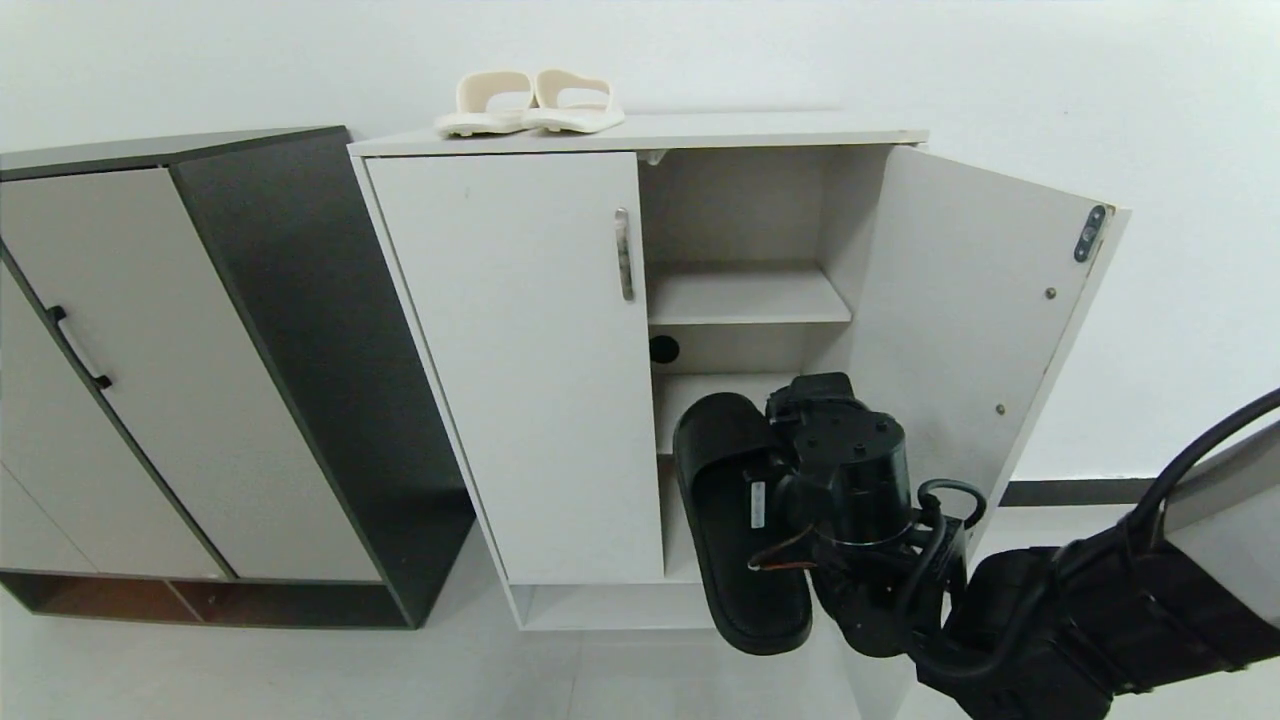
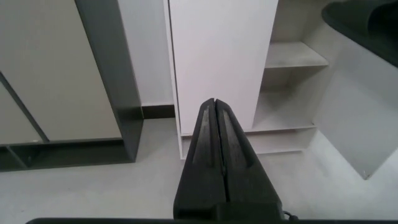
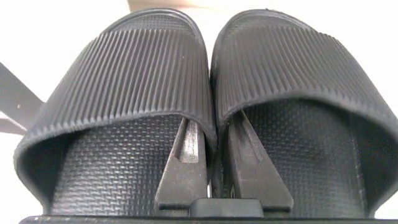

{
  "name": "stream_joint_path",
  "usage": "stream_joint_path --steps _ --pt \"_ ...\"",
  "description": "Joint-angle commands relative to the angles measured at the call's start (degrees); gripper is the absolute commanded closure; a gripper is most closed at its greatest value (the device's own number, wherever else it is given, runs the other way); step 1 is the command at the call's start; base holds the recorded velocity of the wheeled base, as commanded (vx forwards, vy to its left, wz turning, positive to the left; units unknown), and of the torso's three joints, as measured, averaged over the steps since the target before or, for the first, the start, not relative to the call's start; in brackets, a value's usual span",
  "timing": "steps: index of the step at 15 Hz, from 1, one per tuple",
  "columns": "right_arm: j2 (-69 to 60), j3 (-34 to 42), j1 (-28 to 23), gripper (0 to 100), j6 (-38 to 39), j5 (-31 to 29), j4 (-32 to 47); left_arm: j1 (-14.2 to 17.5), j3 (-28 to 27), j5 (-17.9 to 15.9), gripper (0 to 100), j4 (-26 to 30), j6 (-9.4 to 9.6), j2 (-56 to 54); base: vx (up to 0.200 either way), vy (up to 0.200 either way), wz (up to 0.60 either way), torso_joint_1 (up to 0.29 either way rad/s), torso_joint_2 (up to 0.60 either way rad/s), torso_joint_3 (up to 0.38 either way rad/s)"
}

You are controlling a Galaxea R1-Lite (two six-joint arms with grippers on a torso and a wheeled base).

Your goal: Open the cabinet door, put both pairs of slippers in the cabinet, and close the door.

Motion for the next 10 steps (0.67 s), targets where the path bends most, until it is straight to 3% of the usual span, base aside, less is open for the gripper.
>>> stream_joint_path --steps 1,10 --pt "0.64 -0.03 0.06 100 0.02 0.02 0.04 0.07 0.00 0.02 100 -0.04 -0.01 0.13 0.000 0.000 0.00 0.000 0.00 0.000" --pt "7.05 -2.40 -5.92 100 0.28 -1.13 -1.01 -0.01 0.00 0.11 100 -0.04 -0.53 0.13 0.000 0.000 0.00 0.000 0.00 0.000"
